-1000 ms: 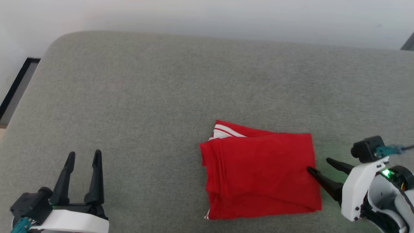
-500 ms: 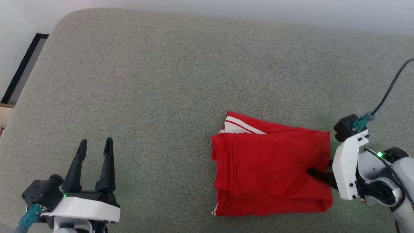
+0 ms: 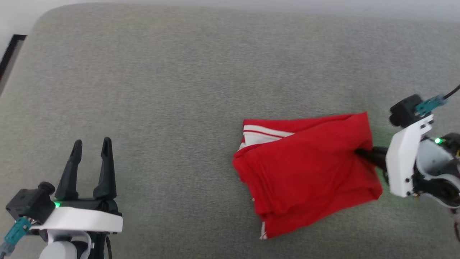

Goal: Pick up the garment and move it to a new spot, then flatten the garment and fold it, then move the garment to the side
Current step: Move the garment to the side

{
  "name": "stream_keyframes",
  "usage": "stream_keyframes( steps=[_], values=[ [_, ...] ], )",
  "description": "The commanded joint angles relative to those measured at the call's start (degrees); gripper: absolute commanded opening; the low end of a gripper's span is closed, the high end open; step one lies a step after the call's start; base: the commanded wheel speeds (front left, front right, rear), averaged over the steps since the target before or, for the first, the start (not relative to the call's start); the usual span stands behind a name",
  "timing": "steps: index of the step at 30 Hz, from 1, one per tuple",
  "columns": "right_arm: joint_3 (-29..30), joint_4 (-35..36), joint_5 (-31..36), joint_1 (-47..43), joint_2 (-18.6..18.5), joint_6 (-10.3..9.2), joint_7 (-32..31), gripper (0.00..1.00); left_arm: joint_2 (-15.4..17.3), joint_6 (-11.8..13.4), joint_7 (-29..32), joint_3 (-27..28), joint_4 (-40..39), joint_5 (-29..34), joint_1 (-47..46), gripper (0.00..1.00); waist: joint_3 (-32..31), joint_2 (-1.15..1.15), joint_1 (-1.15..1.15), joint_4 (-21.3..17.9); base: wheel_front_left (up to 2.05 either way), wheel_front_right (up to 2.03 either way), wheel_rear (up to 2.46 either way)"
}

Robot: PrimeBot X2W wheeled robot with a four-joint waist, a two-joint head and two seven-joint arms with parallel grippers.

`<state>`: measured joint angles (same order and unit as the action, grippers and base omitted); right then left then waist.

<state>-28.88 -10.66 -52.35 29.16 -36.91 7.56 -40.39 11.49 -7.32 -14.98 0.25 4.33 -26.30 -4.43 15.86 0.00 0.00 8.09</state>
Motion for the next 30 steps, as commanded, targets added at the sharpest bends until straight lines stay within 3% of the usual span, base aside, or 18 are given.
stream_keyframes(
  steps=[1, 13, 30],
  values=[
    [1.0, 0.7, 0.4, 0.9, -0.8, -0.14, 0.8, 0.00, 0.4, -0.2, -0.3, -0.1, -0.4, 0.4, -1.1, 1.00, 0.4, 0.00, 0.00, -1.3, 0.00, 0.00, 0.00],
    [6.5, 2.2, 2.0, 3.6, -8.2, -0.13, 6.1, 0.00, 2.2, -0.2, -0.3, -4.7, -1.8, 1.5, -8.5, 1.00, 3.2, 0.00, 0.00, -7.5, 0.00, 0.00, 0.00],
    [8.4, -8.8, 7.3, 10.5, -13.9, -0.13, 17.2, 0.00, 6.4, -0.2, -0.3, -19.9, -0.3, 1.3, -22.4, 1.00, 8.4, 0.00, 0.00, -16.3, 0.00, 0.00, 0.00]
  ],
)
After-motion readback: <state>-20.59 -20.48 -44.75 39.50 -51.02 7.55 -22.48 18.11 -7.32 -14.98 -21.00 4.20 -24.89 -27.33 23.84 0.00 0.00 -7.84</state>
